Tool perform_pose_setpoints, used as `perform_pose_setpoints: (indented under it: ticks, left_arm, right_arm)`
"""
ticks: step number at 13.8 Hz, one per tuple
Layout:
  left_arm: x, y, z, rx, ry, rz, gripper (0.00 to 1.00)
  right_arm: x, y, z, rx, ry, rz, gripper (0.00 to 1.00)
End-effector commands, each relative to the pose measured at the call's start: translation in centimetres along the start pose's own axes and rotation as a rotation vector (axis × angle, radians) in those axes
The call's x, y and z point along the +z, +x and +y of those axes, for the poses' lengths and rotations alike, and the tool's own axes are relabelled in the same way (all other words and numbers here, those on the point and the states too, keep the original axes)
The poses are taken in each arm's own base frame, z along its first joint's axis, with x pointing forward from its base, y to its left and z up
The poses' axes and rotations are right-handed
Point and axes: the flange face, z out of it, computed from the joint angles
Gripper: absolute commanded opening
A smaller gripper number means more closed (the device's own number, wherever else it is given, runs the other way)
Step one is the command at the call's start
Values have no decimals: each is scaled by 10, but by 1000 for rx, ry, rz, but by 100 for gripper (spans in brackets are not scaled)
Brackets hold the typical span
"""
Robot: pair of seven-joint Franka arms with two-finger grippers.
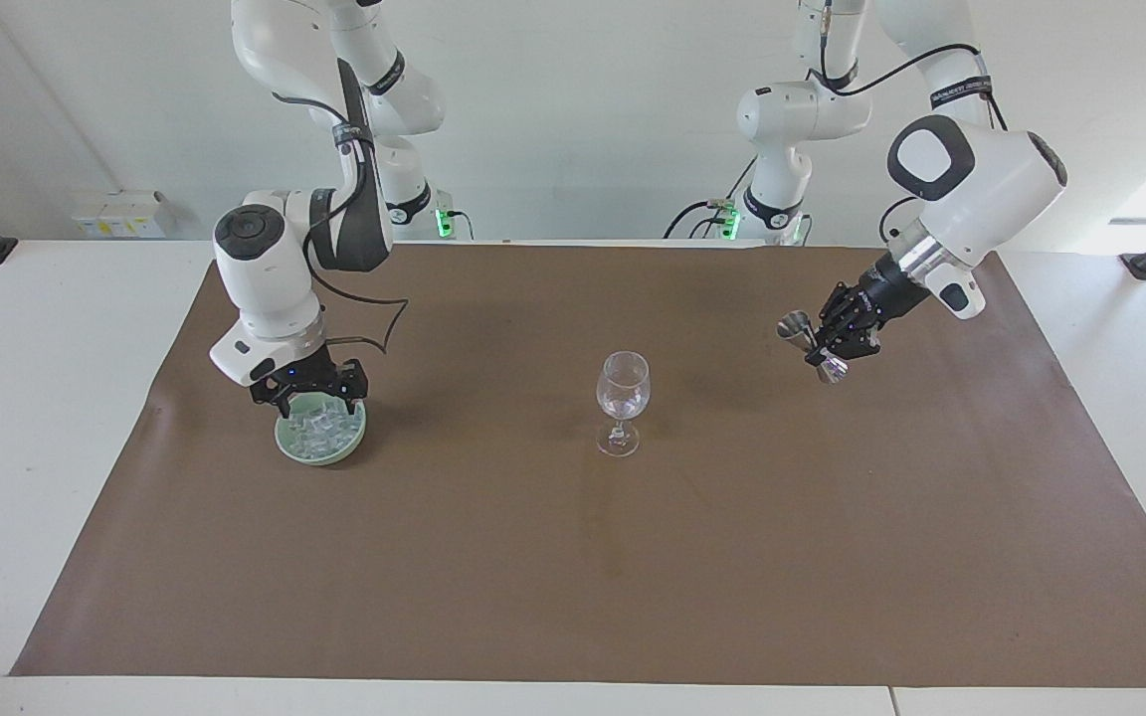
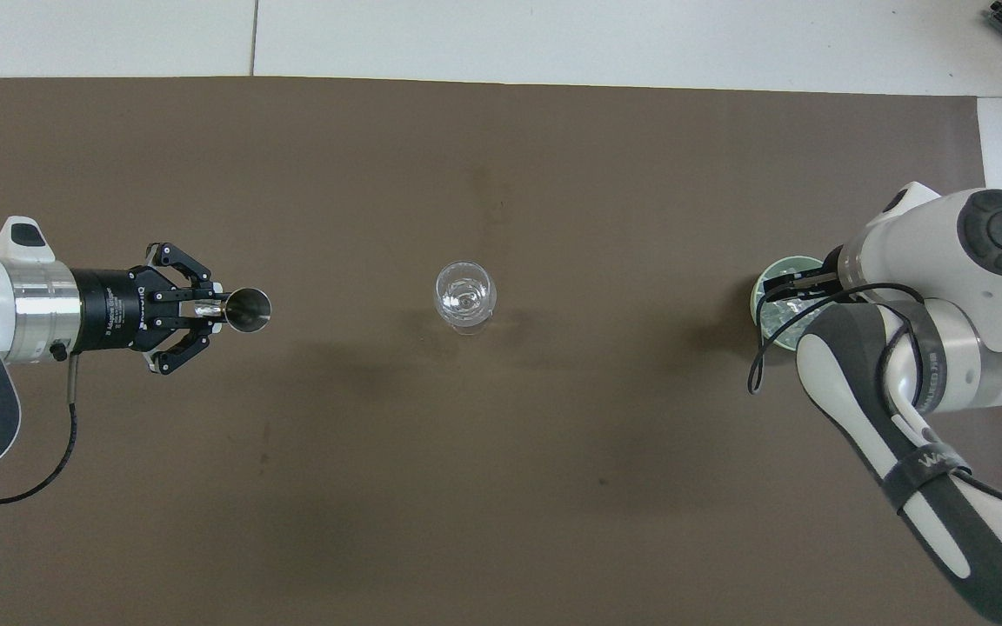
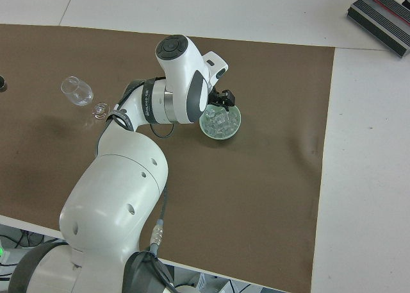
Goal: Pour wine and add ice with both arms
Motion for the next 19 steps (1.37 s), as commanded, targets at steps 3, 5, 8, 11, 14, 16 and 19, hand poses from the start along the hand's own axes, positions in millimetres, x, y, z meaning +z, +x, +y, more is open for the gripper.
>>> perform_pose_setpoints:
  ticks: [3, 5, 8, 11, 14, 16, 19]
  left_arm:
    - [-14, 16, -5, 187, 43, 64, 0]
    - [-15, 19, -6, 279, 63, 86, 0]
    - [-19, 31, -9, 401, 92, 121, 0]
    - [-30, 55, -17, 544, 131, 141, 0]
    - [-41, 69, -26, 604, 194, 75, 0]
    - [-38, 64, -33, 606, 273, 8, 0]
    - [-24, 62, -42, 596, 360, -82, 0]
  right_arm:
    - [13, -12, 2, -33, -16, 26, 88]
    - [17, -12, 3, -34, -18, 33, 87]
    - [22, -14, 9, -45, -39, 34, 83]
    - [25, -16, 9, -42, -38, 29, 75]
    - [31, -18, 9, -40, -36, 31, 75]
    - [34, -16, 8, -43, -35, 45, 75]
    - [39, -15, 8, -41, -33, 45, 73]
